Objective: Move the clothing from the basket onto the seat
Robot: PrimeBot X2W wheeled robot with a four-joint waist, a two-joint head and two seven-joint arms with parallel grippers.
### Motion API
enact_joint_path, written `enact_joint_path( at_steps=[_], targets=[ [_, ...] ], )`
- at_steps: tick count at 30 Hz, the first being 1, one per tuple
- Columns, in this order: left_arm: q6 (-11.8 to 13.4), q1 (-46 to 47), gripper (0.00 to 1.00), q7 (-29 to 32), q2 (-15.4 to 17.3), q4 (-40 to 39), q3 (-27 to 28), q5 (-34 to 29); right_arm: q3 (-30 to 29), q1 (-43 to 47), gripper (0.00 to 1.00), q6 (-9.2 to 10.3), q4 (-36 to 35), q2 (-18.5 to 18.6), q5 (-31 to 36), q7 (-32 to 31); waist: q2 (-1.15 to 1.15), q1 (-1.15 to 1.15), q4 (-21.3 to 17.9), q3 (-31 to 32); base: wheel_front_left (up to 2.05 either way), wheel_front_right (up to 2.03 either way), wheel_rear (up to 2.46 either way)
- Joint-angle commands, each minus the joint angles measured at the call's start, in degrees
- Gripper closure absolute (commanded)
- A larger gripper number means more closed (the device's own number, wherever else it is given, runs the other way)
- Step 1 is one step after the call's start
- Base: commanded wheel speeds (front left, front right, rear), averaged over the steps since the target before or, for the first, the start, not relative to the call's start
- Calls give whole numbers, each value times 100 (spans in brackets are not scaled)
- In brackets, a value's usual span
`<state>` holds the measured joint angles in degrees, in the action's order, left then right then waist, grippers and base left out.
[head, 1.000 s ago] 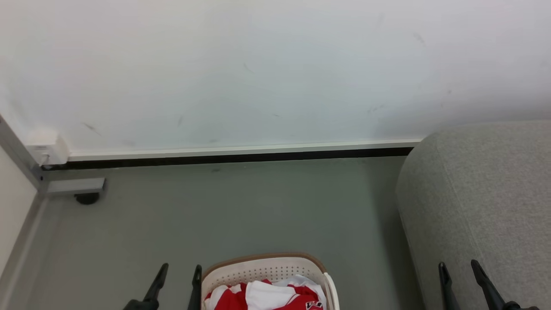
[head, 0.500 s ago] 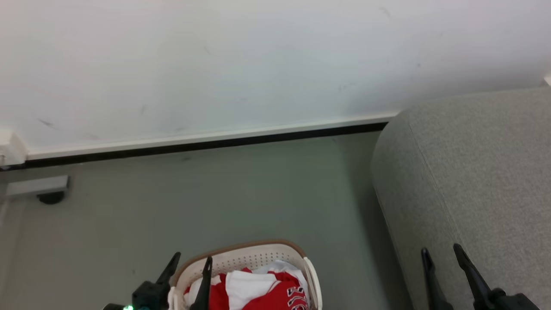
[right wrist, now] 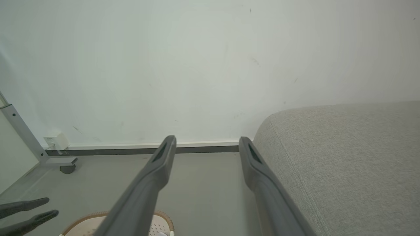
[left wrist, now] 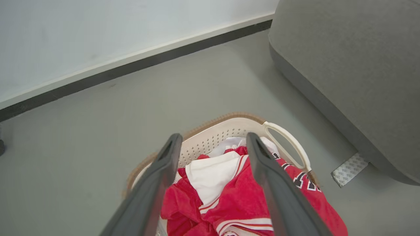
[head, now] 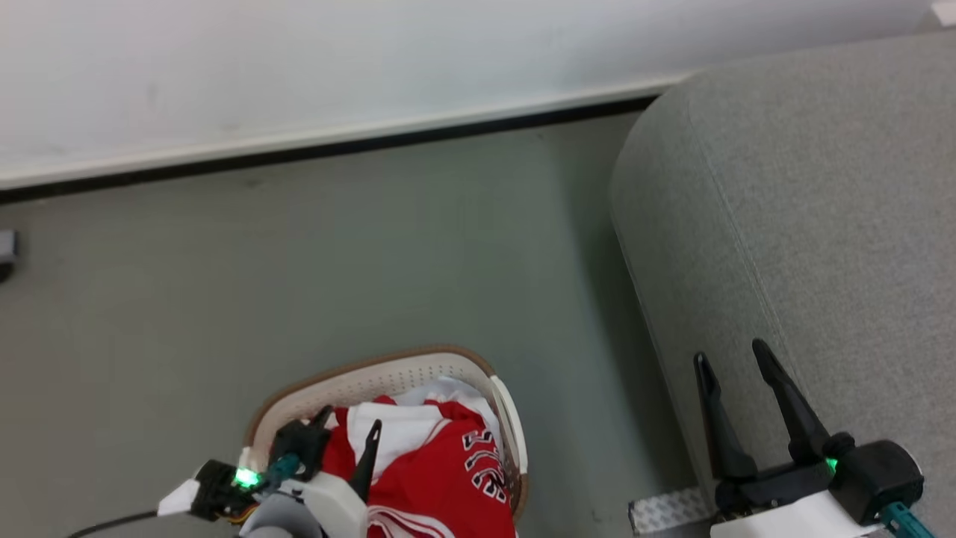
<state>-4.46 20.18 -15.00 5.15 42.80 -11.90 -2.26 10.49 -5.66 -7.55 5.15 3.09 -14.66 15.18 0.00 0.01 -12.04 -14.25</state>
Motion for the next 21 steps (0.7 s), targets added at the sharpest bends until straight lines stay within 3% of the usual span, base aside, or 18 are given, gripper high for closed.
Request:
enact_joint_path(
  at_steps=[1, 11, 21],
  targets=[
    [-16, 171, 0, 45, 58, 163, -44, -51, 11, -144, 0, 12, -56, -10, -60, -3, 0, -1, -152, -345, 0, 0, 0],
    [-136, 1179, 0, 591, 60, 1464, -439, -286, 154, -635, 0, 12, -283, -19, -299, -4, 0, -1, -391, -1293, 0, 0, 0],
    [-41, 1765, 0, 1467, 231, 2459, -571, -320, 346, -957, 0, 12, -475, -19, -492, -4, 0, -1, -537, -1951, 0, 0, 0]
  ],
)
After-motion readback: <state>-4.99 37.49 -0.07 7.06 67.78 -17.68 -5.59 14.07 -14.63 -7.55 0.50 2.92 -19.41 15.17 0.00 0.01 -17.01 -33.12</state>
